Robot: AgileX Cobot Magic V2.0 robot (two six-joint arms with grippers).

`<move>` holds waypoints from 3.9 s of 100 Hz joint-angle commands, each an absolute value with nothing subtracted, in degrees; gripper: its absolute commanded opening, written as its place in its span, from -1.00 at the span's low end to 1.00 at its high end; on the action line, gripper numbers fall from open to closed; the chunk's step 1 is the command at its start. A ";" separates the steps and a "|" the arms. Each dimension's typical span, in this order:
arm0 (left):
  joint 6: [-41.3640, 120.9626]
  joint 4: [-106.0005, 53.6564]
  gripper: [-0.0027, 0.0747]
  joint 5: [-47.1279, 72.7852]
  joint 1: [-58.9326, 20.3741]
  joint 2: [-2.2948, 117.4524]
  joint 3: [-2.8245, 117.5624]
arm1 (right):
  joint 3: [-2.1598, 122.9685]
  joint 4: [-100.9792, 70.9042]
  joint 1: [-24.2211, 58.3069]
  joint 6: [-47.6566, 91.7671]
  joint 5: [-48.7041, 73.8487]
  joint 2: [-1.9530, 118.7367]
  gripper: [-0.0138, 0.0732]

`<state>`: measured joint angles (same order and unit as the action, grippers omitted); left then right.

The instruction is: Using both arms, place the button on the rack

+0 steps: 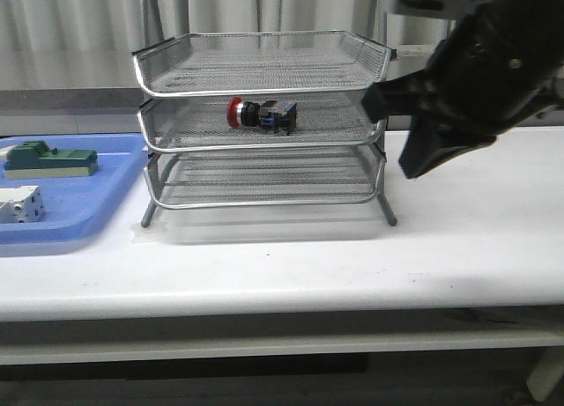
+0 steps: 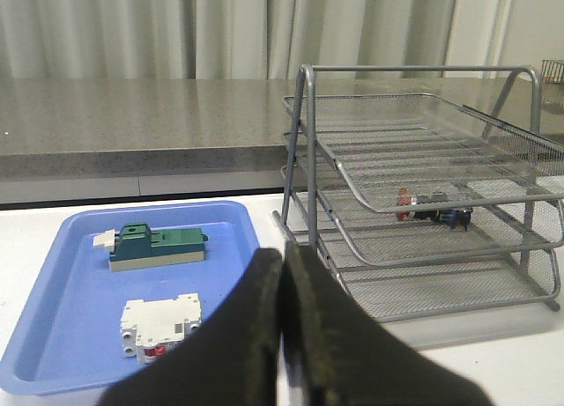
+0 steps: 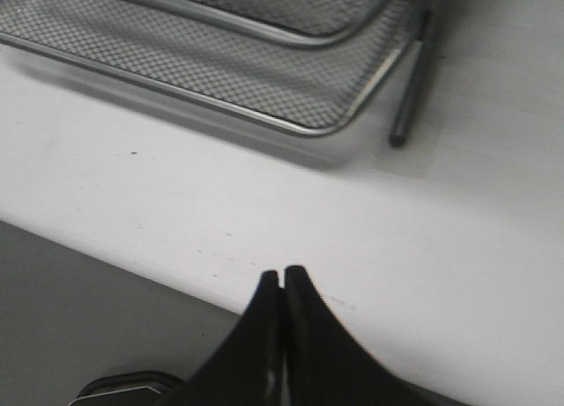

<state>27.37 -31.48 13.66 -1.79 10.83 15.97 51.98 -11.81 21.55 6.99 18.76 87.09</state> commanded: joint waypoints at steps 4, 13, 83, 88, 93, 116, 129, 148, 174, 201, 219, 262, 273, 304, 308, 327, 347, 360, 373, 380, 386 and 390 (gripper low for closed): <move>26.84 -32.36 -0.98 9.58 -1.73 11.31 17.68 | 48.21 -11.64 17.01 6.87 13.40 78.19 -0.81; 26.84 -32.36 -0.98 9.58 -1.73 11.31 17.68 | 45.48 -11.64 13.81 6.87 13.40 73.50 -0.81; 26.84 -32.36 -0.98 9.58 -1.73 11.31 17.68 | 31.76 -11.64 5.72 6.87 21.48 32.84 -0.81; 26.84 -32.36 -0.98 9.58 -1.73 11.31 17.68 | 31.76 -11.64 5.72 6.87 22.60 30.95 -0.81; 26.84 -32.36 -0.98 9.58 -1.73 11.31 17.68 | 31.76 -11.64 5.72 6.87 23.95 29.11 -0.81; 26.84 -32.36 -0.98 9.58 -1.73 11.31 17.68 | 31.76 -11.64 5.72 6.87 28.13 26.71 -0.81; 26.84 -32.36 -0.98 9.58 -1.73 11.31 17.68 | 31.76 -11.64 5.72 6.87 28.13 26.71 -0.81; 26.84 -32.36 -0.98 9.58 -1.73 11.31 17.68 | 31.76 -11.64 5.72 6.87 28.13 26.71 -0.81; 26.84 -32.36 -0.98 9.58 -1.73 11.31 17.68 | 31.76 -11.64 5.72 6.87 28.13 26.71 -0.81; 26.84 -32.36 -0.98 9.58 -1.73 11.31 17.68 | 30.00 -8.70 5.72 6.73 25.87 22.52 -0.81; 26.84 -32.36 -0.98 9.58 -1.73 11.31 17.68 | 23.84 -2.20 5.72 -1.08 21.97 14.88 -0.81; 26.84 -32.36 -0.98 9.58 -1.73 11.31 17.68 | 7.37 0.99 5.72 -6.36 12.26 0.98 -0.81; 26.84 -32.36 -0.98 9.58 -1.73 11.31 17.68 | 4.29 0.99 5.72 -6.36 9.91 -0.96 -0.81; 26.84 -32.36 -0.98 9.58 -1.73 11.31 17.68 | -0.60 0.80 5.72 -6.36 3.39 -1.55 -0.81; 26.84 -32.36 -0.98 9.58 -1.73 11.31 17.68 | -0.60 0.80 5.72 -6.36 3.12 -1.55 -0.81; 26.84 -32.36 -0.98 9.58 -1.73 11.31 17.68 | -0.60 0.80 5.72 -6.36 1.52 -1.55 -0.81; 26.84 -32.36 -0.98 9.58 -1.73 11.31 17.68 | -0.60 0.80 5.72 -6.31 1.75 -1.55 -0.81; 26.84 -32.36 -0.98 9.58 -1.73 11.31 17.68 | -0.60 0.80 5.72 -6.31 2.07 -1.55 -0.81; 26.84 -32.36 -0.98 9.58 -1.73 11.31 17.68 | -0.60 0.80 5.72 -6.31 2.07 -1.55 -0.81; 26.84 -32.36 -0.98 9.58 -1.73 11.31 17.68 | -0.60 0.80 5.72 -6.31 2.07 -1.55 -0.81; 26.84 -32.36 -0.98 9.58 -1.73 11.31 17.68 | -0.60 0.80 5.72 -6.31 2.07 -1.55 -0.81; 26.84 -32.36 -0.98 9.58 -1.73 11.31 17.68 | -0.60 0.80 5.72 -6.31 2.07 -1.55 -0.81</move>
